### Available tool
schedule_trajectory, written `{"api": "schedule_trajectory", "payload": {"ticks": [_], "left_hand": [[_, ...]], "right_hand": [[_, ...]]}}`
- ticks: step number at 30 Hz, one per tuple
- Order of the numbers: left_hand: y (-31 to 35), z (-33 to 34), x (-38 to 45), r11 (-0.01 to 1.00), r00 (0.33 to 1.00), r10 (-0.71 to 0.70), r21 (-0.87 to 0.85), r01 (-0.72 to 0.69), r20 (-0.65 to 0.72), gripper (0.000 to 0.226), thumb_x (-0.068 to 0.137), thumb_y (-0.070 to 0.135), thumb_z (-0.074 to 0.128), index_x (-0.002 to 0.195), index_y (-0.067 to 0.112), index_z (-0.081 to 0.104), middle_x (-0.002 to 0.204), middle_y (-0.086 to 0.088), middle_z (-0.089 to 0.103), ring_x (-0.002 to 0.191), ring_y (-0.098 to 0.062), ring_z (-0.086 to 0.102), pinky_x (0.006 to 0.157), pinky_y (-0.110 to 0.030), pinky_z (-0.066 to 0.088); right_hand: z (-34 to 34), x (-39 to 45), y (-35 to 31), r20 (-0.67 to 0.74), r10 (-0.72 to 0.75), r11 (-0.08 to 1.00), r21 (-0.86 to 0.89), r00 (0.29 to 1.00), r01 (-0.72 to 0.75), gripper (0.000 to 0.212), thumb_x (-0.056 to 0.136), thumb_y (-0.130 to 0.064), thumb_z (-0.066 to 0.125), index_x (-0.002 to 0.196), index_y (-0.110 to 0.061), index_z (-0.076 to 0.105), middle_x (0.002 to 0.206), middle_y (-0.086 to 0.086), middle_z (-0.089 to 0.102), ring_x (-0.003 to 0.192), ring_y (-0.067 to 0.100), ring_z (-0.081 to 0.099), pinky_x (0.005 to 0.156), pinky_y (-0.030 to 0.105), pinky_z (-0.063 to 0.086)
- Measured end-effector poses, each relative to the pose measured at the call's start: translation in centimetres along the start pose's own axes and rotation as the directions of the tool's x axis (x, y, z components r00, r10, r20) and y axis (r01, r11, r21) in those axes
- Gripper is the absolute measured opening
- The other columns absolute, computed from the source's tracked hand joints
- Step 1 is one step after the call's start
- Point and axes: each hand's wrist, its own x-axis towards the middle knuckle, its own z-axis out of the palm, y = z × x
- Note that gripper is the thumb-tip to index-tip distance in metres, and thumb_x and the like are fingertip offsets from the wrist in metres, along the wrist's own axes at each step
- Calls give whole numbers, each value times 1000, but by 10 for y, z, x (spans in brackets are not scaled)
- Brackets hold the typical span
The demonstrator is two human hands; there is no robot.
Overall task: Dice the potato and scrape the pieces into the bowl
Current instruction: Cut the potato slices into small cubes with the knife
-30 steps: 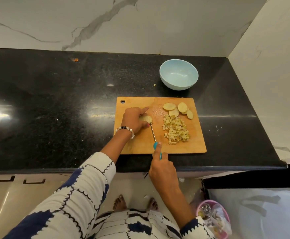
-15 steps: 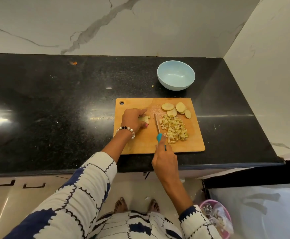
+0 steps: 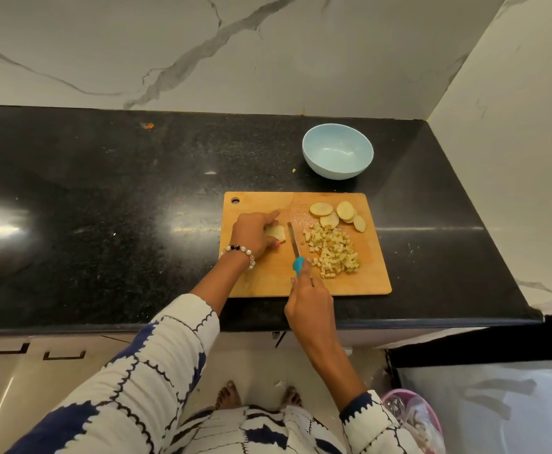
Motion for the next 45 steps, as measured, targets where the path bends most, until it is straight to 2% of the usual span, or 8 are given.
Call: {"api": "schedule_trajectory", "payload": {"ticks": [11,15,22,26,31,36,41,45], "left_hand": [[-2,5,0,1000,999,14,7,-14,-38,68,73,28,77,135,27,47,118,0,65,105,-19,58,92,-32,47],[-1,6,0,999,998,20,32,-19,-51,66,75,29,75,135,28,47,116,-1,66,103,-19,59,89,-30,48],[-1,7,-1,999,997,26,28,-24,-69,63,76,28,74,134,26,50,112,-3,67,101,-20,59,86,-29,47],[-1,7,-3,1000,996,32,2,-32,-82,63,76,27,74,134,24,50,115,-3,66,104,-20,59,89,-27,45],[0,6,-4,999,996,32,8,-31,-84,63,77,28,73,134,24,48,116,-2,65,106,-19,58,90,-28,45],[2,4,-4,1000,998,9,3,-9,-64,65,76,26,75,135,25,48,117,0,65,107,-18,57,91,-27,44],[2,5,-4,1000,998,-7,0,7,-67,64,75,27,75,134,26,48,117,-2,65,106,-19,58,90,-27,44],[2,6,-4,1000,998,-23,1,23,-67,64,76,28,75,134,26,49,116,-4,65,105,-21,58,89,-27,44]], "right_hand": [[0,6,-5,22,-49,999,0,999,49,53,102,-25,30,149,-6,17,116,17,55,80,17,50,66,26,41],[0,5,-8,80,-40,996,-81,996,46,55,103,-26,26,150,-7,7,116,17,53,75,16,44,63,27,33],[-1,18,-21,207,12,967,-251,978,41,66,97,-11,34,148,-2,-7,131,25,44,97,33,57,79,36,45],[-7,-6,-11,235,16,970,-240,972,42,66,98,-13,33,148,-3,-10,128,19,44,94,28,56,70,30,38],[-1,-34,-2,140,-41,966,-249,989,75,70,93,-11,51,146,4,8,103,21,57,65,25,58,53,27,33],[-5,-15,-6,190,7,977,-208,982,33,63,100,-16,29,149,-5,-9,130,18,44,94,27,57,68,29,35],[-5,-14,-2,21,24,997,-78,999,-22,57,101,-21,31,150,-4,7,120,21,52,84,29,58,63,31,37],[5,3,-9,18,-44,998,-52,999,45,55,102,-24,30,149,-5,10,111,19,55,86,29,56,67,33,39]]}}
